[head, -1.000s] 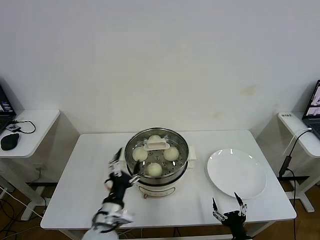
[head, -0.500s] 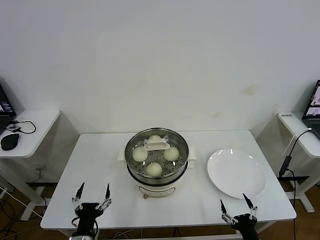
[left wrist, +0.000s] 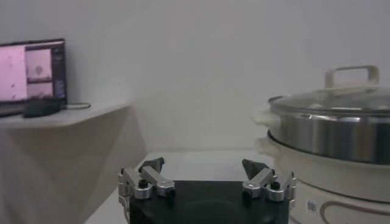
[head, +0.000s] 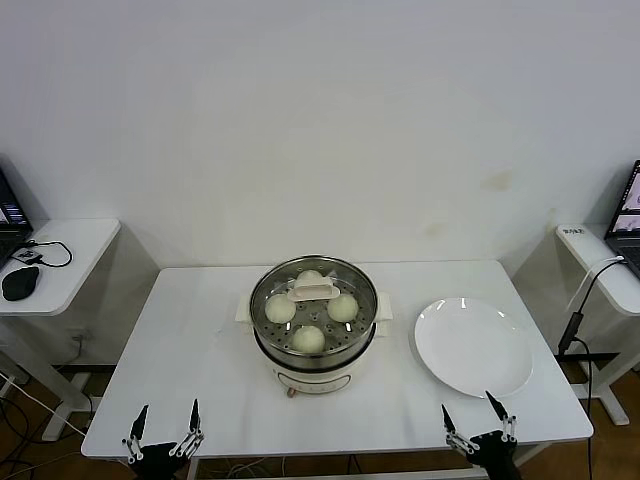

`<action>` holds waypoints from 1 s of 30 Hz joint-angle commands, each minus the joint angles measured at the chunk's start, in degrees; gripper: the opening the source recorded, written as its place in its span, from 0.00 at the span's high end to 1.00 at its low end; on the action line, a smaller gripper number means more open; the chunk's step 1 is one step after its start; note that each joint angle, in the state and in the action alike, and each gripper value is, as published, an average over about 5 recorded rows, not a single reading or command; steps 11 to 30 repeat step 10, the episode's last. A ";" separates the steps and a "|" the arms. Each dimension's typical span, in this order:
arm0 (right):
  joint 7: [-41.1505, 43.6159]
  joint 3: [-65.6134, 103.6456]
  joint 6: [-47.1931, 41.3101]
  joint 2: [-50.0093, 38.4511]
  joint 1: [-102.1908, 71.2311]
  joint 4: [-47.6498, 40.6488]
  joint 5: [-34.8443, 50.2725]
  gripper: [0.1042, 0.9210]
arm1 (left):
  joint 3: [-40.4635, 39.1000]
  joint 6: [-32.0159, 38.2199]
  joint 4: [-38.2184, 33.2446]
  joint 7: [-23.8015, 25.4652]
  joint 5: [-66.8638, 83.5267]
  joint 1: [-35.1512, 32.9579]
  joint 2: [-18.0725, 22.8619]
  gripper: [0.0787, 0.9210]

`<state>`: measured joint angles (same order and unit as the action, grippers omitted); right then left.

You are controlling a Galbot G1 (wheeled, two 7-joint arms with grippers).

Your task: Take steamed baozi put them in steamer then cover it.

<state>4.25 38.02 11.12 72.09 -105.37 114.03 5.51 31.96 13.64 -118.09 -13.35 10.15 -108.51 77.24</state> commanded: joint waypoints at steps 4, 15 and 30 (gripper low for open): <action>0.14 -0.98 -2.33 -3.77 -2.08 0.72 4.23 0.12 | 0.64 1.73 -0.03 1.02 2.24 -2.93 -0.19 0.12; 0.20 -0.81 -3.48 -4.50 -2.48 1.47 5.37 0.12 | 0.39 0.69 -0.19 1.07 2.21 -3.03 -0.38 0.12; 0.20 -0.81 -3.48 -4.50 -2.48 1.47 5.37 0.12 | 0.39 0.69 -0.19 1.07 2.21 -3.03 -0.38 0.12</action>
